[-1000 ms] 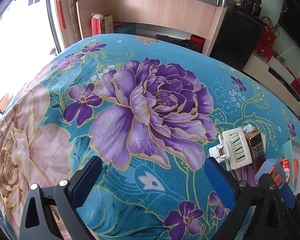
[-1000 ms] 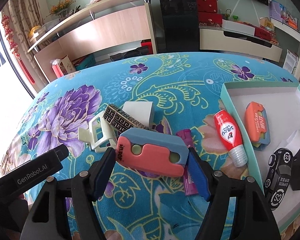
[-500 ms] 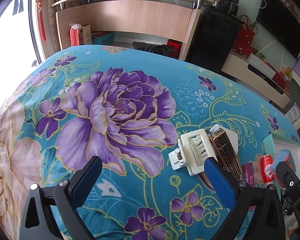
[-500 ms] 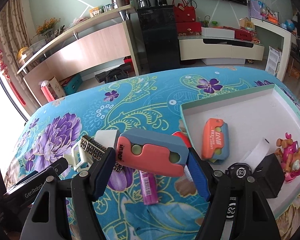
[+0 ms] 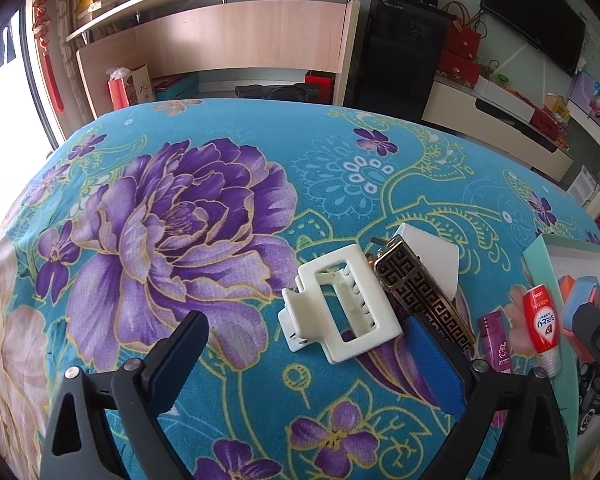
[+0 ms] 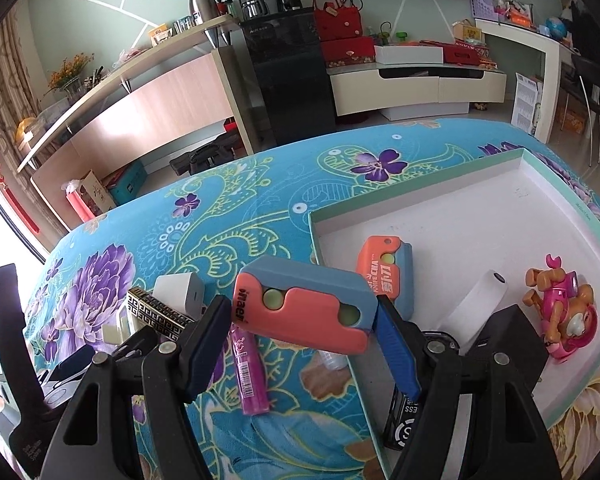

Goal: Organize rigid objects
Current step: 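Grasp the white plastic clip with the left gripper while the right gripper holds the knife toy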

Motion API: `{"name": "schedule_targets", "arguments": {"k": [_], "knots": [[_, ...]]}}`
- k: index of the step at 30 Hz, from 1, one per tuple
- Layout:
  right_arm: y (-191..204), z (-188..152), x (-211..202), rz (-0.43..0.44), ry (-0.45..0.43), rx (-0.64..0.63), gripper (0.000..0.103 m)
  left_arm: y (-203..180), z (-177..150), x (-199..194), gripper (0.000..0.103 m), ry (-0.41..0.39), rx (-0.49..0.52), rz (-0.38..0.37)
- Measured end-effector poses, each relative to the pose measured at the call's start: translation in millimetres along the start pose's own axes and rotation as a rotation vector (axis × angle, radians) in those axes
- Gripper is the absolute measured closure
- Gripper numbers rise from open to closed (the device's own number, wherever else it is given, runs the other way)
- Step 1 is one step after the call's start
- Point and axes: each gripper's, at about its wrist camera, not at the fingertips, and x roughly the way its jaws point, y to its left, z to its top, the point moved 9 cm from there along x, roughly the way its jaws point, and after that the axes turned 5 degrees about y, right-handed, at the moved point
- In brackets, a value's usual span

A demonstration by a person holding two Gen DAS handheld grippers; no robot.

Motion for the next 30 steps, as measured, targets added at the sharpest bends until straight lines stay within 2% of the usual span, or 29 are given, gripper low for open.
{"name": "schedule_targets", "arguments": {"k": [1, 7, 9, 12, 20, 30], "knots": [[-0.1, -0.3, 0.3, 0.000, 0.002, 0.000, 0.030, -0.6, 0.6, 0.5, 0.006, -0.003, 0.003, 0.000], [-1.1, -1.1, 1.5, 0.000, 0.010, 0.002, 0.030, -6.5, 1.2, 3.4, 0.027, -0.002, 0.037, -0.007], [-1.0, -1.4, 1.6, 0.000, 0.011, 0.002, 0.030, -10.5, 2.1, 2.0, 0.041, -0.008, 0.043, -0.024], [-0.9, -1.8, 2.1, -0.002, 0.014, 0.000, 0.030, -12.5, 1.9, 0.2, 0.047, -0.012, 0.057, -0.026], [-1.5, -1.5, 2.0, 0.001, 0.014, 0.002, 0.030, -7.8, 5.3, -13.9, 0.051, -0.038, 0.048, -0.039], [-5.2, 2.7, -6.8, 0.005, -0.007, 0.012, 0.030, -9.3, 21.6, -56.7, 0.051, -0.148, 0.046, -0.054]]}}
